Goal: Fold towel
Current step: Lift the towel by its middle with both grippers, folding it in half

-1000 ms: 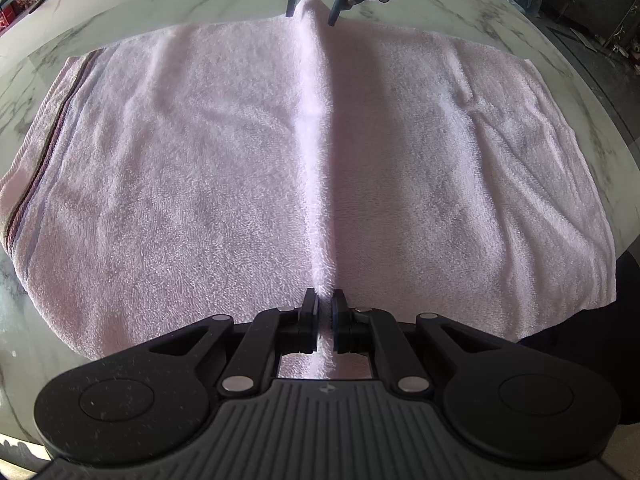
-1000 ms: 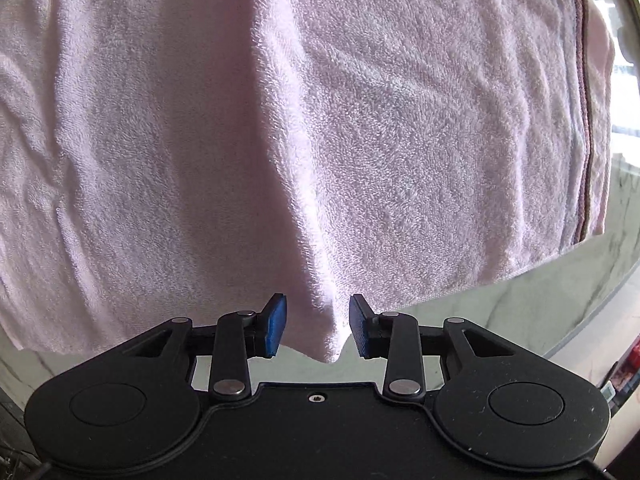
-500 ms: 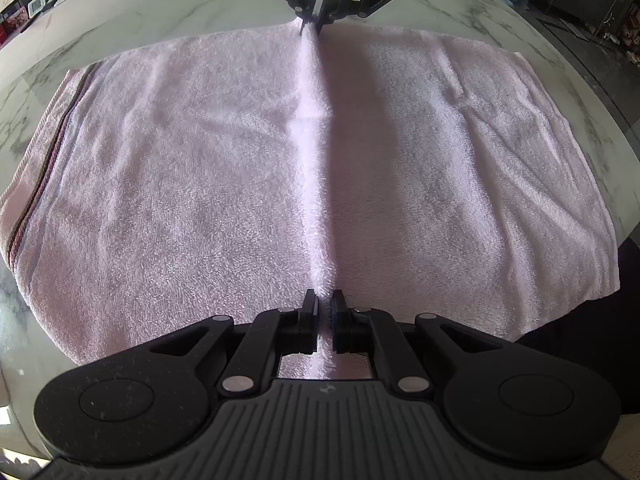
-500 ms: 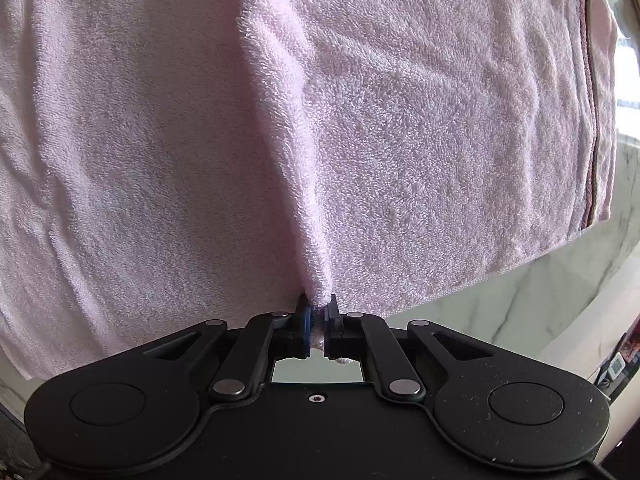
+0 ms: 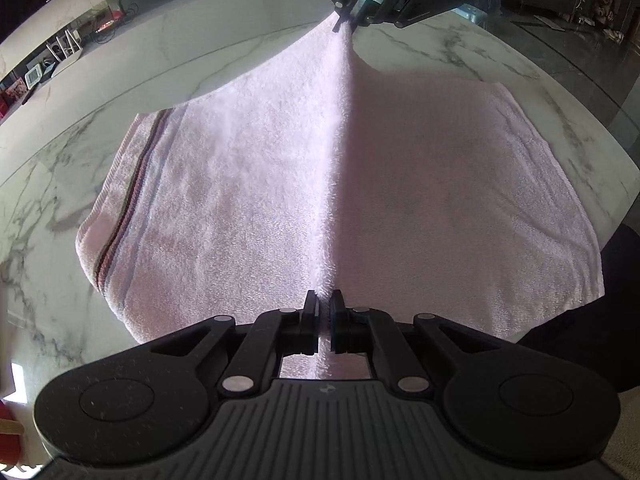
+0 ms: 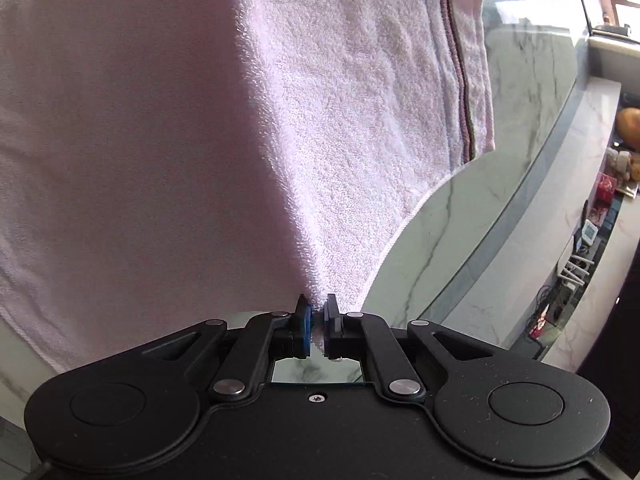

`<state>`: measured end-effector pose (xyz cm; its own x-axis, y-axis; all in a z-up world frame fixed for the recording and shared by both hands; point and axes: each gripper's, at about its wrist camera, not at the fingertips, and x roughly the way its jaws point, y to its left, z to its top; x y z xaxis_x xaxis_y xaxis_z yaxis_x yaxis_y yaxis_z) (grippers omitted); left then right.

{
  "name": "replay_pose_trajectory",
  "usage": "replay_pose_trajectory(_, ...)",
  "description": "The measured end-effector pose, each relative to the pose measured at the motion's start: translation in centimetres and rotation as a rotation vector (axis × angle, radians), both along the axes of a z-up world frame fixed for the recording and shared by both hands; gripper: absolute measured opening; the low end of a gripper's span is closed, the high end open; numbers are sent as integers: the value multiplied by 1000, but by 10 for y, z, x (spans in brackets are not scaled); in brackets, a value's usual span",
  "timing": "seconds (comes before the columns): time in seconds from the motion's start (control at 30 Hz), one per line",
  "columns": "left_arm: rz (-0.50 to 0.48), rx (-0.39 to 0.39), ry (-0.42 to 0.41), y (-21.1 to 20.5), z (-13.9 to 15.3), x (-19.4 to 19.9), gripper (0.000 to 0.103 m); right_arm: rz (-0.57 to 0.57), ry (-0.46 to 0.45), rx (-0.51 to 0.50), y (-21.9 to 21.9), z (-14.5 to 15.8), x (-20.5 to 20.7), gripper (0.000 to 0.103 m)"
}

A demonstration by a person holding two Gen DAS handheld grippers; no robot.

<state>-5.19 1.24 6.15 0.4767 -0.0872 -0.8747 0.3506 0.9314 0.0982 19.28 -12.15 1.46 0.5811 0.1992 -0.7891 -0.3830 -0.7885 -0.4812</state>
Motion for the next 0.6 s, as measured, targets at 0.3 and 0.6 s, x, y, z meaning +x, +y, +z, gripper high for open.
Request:
replay_pose_trajectory(0.3,-109,195,-164,6,64,16,4,-189,-53,180,-35,78,-28,4)
replay_pose_trajectory(0.6,-160,360,-314,-4,121,78,4,-361,-24,367,-18,151,-50,4)
